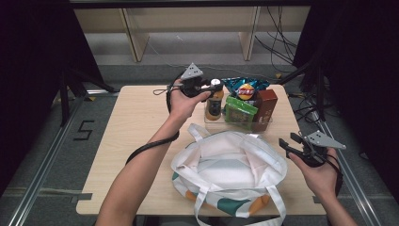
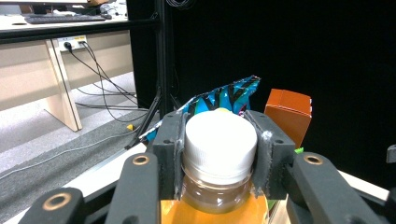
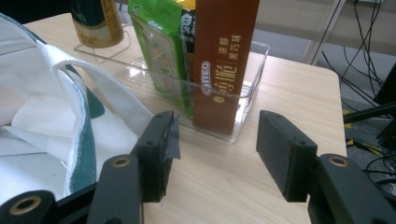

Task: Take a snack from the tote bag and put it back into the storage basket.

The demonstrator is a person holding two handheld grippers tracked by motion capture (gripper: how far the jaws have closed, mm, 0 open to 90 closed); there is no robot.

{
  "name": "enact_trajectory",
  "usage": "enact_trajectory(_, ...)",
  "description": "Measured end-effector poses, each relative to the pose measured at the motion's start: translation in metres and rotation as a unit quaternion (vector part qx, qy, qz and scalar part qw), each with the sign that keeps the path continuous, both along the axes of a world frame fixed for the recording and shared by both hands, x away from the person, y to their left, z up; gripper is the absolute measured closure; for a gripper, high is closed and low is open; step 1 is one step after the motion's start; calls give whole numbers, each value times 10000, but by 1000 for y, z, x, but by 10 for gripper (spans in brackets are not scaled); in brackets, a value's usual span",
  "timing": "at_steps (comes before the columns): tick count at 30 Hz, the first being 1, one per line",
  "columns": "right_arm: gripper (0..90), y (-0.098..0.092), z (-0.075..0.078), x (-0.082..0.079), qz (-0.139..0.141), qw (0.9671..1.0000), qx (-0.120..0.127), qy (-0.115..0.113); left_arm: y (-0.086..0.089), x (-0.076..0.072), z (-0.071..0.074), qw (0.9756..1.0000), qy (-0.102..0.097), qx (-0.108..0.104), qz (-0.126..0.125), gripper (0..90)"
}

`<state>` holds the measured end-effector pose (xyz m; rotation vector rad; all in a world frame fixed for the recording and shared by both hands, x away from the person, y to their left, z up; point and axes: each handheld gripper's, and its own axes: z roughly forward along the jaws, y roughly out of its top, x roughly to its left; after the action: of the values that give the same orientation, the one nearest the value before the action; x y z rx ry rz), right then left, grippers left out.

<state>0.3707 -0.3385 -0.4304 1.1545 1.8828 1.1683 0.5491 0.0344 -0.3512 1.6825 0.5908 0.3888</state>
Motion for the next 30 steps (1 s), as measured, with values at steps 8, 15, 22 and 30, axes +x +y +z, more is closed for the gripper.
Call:
enact_trajectory(8, 477, 2, 0, -3, -32, 9999, 109, 128, -2, 2, -3, 10000, 30, 2, 13, 588)
enact_trajectory(15, 477, -1, 0, 0, -30, 10000, -30, -3, -4, 2, -3, 10000, 24, 48, -3, 588)
enact_trajectory(22, 477, 1, 0, -2, 7, 9999, 75, 134, -5, 3, -2, 10000, 3, 35, -8, 588)
enact_trajectory(30, 477, 1, 1, -2, 10, 9999, 95, 92, -6, 5, -3, 10000, 20, 63, 6, 588)
